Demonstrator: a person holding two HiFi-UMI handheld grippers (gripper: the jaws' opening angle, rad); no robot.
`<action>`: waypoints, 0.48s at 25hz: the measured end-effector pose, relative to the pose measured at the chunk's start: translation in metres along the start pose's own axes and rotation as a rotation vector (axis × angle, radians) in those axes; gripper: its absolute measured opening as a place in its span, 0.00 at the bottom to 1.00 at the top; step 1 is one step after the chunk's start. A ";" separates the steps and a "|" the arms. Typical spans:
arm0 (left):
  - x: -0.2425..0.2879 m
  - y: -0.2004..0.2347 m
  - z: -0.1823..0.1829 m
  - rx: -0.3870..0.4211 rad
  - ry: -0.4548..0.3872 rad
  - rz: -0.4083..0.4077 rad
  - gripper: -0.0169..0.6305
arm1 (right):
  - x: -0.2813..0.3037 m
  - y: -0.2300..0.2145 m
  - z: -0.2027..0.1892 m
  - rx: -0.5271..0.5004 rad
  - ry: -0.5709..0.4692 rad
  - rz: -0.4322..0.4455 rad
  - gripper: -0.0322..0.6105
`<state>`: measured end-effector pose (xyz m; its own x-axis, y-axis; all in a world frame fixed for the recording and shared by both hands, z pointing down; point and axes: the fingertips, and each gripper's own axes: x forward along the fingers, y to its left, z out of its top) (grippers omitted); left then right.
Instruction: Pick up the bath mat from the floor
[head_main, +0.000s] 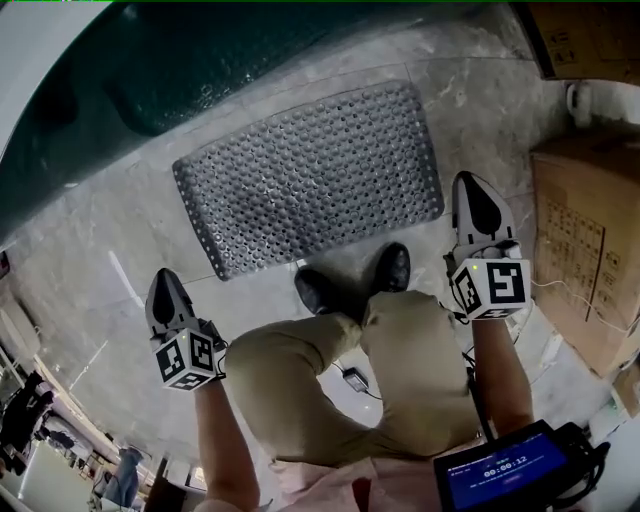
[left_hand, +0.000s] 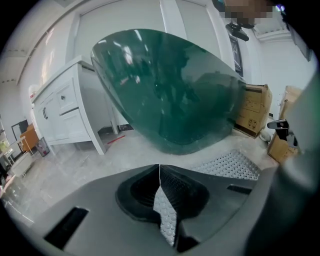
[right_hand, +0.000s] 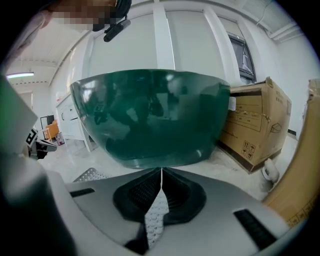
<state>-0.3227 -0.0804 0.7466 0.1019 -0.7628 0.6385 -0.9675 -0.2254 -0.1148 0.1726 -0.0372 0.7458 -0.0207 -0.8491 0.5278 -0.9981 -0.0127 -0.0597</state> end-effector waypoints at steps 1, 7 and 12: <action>0.007 -0.001 -0.007 -0.006 0.005 -0.003 0.07 | 0.006 -0.001 -0.008 0.001 0.007 0.000 0.08; 0.038 -0.007 -0.037 -0.025 0.030 -0.011 0.06 | 0.034 -0.007 -0.045 0.014 0.044 0.012 0.08; 0.057 -0.011 -0.051 0.002 0.039 -0.008 0.07 | 0.049 -0.016 -0.066 0.010 0.057 0.026 0.08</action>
<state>-0.3177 -0.0905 0.8228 0.1003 -0.7368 0.6687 -0.9663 -0.2324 -0.1111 0.1840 -0.0442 0.8286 -0.0501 -0.8180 0.5731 -0.9966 0.0035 -0.0821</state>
